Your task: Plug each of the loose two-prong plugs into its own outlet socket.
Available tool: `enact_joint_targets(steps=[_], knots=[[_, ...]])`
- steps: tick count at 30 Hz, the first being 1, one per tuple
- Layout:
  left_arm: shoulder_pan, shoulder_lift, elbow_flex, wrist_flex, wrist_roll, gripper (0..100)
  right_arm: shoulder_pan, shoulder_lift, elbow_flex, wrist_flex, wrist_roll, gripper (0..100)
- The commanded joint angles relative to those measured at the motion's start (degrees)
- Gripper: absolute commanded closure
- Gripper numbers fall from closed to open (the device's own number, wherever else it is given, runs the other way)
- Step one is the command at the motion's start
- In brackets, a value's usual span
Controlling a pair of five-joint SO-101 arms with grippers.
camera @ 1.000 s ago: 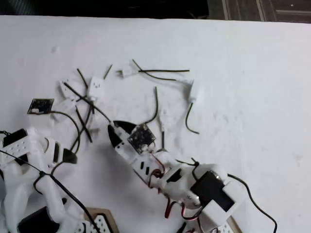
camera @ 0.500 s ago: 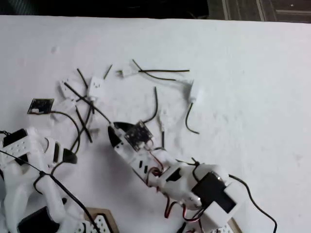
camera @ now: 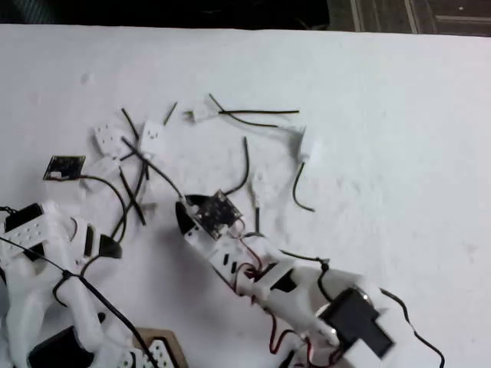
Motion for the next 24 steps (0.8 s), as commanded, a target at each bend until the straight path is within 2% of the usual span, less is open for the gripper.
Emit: enact_joint_targets(steps=[1,15,24], knots=[[-0.5,-1.4,0.1,-0.6,0.7,69,1.2,-3.2,0.7,7.7,0.6,98.1],[-0.5,-1.4,0.1,-0.6,0.7,69,1.2,-16.9,0.3,33.2,0.6,98.2],[-0.5,-1.4,0.1,-0.6,0.7,69,1.1,-18.1,-6.8,49.5,0.5,98.2]])
